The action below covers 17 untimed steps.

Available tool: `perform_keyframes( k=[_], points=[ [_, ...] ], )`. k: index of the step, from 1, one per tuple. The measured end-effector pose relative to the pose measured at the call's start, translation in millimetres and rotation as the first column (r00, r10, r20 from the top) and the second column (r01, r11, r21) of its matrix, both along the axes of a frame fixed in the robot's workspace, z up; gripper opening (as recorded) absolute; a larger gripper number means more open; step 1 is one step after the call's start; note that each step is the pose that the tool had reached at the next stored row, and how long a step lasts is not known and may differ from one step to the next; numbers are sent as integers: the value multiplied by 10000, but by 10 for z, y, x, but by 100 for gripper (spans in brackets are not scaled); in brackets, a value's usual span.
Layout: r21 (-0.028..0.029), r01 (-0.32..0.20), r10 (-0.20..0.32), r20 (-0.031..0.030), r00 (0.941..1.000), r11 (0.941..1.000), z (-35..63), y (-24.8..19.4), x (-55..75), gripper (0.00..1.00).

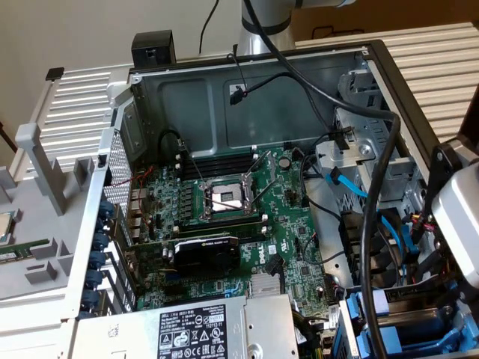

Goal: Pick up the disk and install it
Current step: 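Insert the first disk wire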

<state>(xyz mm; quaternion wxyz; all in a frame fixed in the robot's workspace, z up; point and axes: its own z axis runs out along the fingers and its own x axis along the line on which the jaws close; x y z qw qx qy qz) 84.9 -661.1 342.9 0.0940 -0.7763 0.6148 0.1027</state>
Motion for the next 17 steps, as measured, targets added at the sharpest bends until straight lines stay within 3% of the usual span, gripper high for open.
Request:
perform_keyframes(
  k=[4, 11, 17],
  points=[
    [31, 0, 1, -164, 9999, 10000, -5, -12, 23, 34],
    [53, 1, 0, -281, 9996, 10000, -8, -16, 19, 34],
    [117, 3, 2, -386, 9993, 9999, -21, -16, 19, 34]
  ],
)
